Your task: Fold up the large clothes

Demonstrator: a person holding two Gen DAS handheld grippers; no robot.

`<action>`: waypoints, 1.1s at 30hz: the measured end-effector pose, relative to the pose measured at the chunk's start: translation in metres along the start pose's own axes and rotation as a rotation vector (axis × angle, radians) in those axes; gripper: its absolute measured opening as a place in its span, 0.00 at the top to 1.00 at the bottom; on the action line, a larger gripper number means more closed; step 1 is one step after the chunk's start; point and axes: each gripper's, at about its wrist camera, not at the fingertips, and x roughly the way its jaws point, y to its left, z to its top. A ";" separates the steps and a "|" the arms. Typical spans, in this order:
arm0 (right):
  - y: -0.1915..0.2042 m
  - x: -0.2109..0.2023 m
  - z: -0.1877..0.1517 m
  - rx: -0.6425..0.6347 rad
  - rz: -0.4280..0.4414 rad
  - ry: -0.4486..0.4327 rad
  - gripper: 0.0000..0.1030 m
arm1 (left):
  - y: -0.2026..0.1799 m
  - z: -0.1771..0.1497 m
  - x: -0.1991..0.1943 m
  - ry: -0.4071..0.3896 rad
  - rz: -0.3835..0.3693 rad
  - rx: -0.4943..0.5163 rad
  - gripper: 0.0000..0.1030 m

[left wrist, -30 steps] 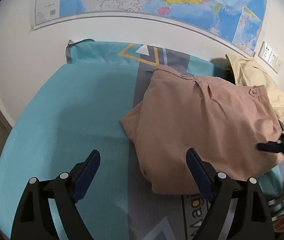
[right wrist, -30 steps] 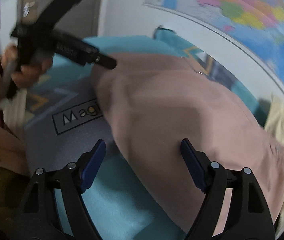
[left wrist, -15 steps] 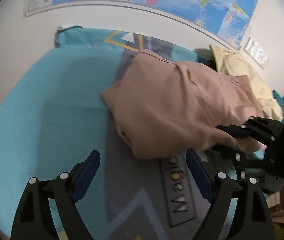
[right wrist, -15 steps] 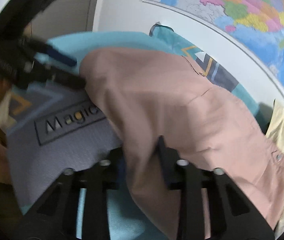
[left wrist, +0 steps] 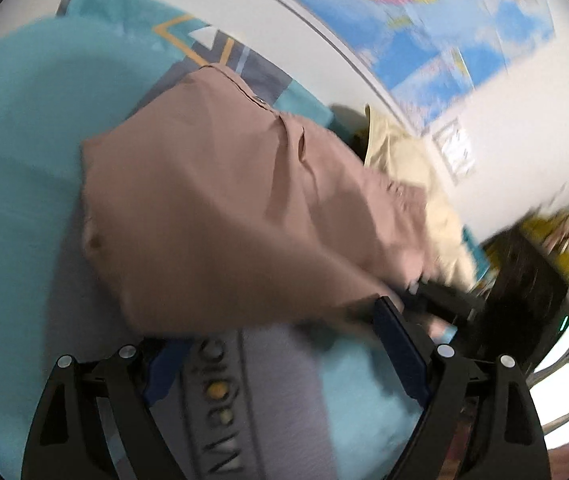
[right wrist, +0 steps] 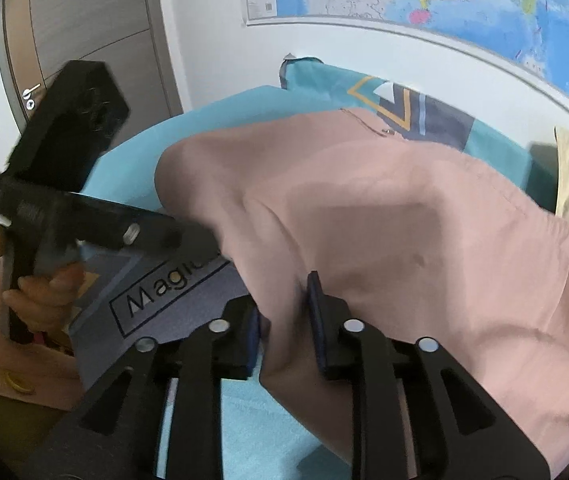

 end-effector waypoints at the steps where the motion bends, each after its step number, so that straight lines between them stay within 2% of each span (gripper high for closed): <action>1: -0.001 -0.002 -0.002 0.008 0.001 -0.002 0.71 | 0.001 0.002 0.000 -0.017 -0.022 -0.026 0.17; 4: -0.006 -0.017 -0.010 0.055 0.045 -0.019 0.69 | -0.001 0.006 0.001 -0.036 -0.059 -0.037 0.13; 7: -0.018 -0.036 -0.021 0.115 0.089 -0.051 0.61 | -0.008 0.009 0.010 -0.033 -0.052 -0.028 0.13; 9: -0.031 -0.053 -0.032 0.187 0.139 -0.071 0.60 | -0.015 0.013 0.018 -0.024 -0.027 -0.009 0.13; 12: -0.056 -0.081 -0.058 0.325 0.199 -0.106 0.49 | -0.025 0.022 0.035 -0.007 0.000 0.030 0.13; 14: -0.075 -0.103 -0.084 0.435 0.192 -0.138 0.46 | -0.034 0.029 0.048 0.005 0.041 0.071 0.13; 16: -0.094 -0.119 -0.110 0.550 0.197 -0.155 0.38 | -0.035 0.034 0.054 0.012 0.057 0.073 0.13; 18: -0.111 -0.130 -0.137 0.676 0.228 -0.172 0.37 | -0.036 0.040 0.057 0.025 0.075 0.065 0.17; 19: -0.120 -0.136 -0.154 0.747 0.216 -0.179 0.35 | -0.035 0.042 0.058 0.025 0.089 0.060 0.20; 21: -0.132 -0.141 -0.175 0.837 0.182 -0.180 0.32 | -0.034 0.044 0.058 0.023 0.128 0.058 0.34; 23: -0.139 -0.144 -0.187 0.897 0.148 -0.198 0.27 | -0.035 0.046 0.059 0.029 0.175 0.078 0.46; 24: -0.144 -0.144 -0.192 0.936 0.140 -0.215 0.24 | -0.036 0.047 0.060 0.036 0.203 0.089 0.55; 25: -0.149 -0.143 -0.194 0.958 0.125 -0.222 0.23 | -0.035 0.047 0.060 0.044 0.206 0.089 0.58; 30: -0.154 -0.126 -0.178 0.942 0.042 -0.230 0.24 | -0.032 0.048 0.058 0.053 0.205 0.071 0.59; 33: -0.158 -0.117 -0.168 0.935 0.019 -0.253 0.17 | -0.032 0.048 0.058 0.057 0.203 0.071 0.58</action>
